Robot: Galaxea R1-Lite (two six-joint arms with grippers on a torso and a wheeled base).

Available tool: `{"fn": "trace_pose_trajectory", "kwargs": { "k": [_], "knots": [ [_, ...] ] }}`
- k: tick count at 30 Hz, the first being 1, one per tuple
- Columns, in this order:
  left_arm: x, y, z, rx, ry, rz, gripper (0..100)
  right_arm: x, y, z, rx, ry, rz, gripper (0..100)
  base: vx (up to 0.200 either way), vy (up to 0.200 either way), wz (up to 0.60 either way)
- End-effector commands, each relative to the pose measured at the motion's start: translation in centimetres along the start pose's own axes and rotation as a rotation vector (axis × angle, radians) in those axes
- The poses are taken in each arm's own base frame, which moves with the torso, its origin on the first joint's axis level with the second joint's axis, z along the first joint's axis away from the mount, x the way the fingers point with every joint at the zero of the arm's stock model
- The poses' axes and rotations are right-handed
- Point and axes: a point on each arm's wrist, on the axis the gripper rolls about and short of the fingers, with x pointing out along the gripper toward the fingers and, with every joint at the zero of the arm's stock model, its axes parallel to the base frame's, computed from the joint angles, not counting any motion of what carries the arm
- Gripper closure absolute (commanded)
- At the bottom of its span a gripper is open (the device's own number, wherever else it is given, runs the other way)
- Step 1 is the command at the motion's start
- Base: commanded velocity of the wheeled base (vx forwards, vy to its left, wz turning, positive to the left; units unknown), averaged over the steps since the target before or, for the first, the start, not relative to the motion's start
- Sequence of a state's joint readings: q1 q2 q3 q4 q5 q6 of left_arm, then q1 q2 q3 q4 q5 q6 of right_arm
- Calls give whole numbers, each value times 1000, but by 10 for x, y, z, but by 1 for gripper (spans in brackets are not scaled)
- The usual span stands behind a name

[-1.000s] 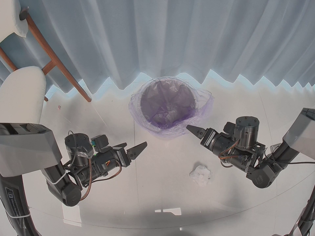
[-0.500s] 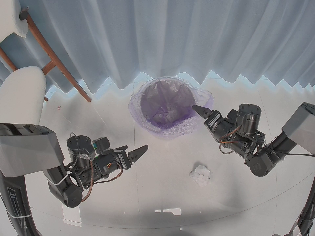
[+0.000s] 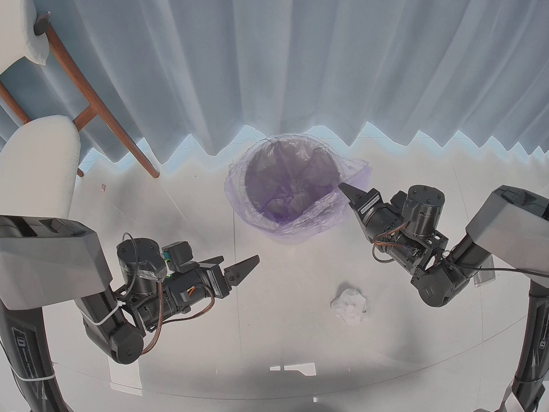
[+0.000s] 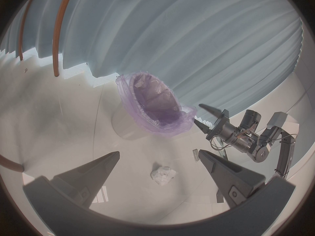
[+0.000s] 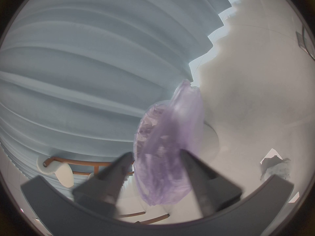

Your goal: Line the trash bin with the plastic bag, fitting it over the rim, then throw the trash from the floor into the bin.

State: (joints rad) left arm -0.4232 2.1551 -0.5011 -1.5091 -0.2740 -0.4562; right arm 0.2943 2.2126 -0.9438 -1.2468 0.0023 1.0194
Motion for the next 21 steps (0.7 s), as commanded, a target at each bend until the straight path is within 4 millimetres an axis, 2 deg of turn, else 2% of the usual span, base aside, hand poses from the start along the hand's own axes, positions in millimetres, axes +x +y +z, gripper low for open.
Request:
{"fn": "trace_pose_trajectory", "kwargs": {
  "k": [1,6,10,16,21],
  "knots": [
    [-1,-1,0,-1,3,-1,0,6,-19,-7,4,11,-34,100,0,0,0],
    [-1,-1,0,0,3,-1,0,8,-27,-14,4,27,-55,100,0,0,0],
    [-1,-1,-1,0,4,0,0,6,-26,-13,1,30,-59,100,0,0,0],
    [-2,-1,-2,13,9,0,0,-9,-33,-19,-66,73,-113,100,0,0,0],
    [-2,1,-5,54,19,8,0,-23,-49,-29,-214,152,-192,100,0,0,0]
  ]
}}
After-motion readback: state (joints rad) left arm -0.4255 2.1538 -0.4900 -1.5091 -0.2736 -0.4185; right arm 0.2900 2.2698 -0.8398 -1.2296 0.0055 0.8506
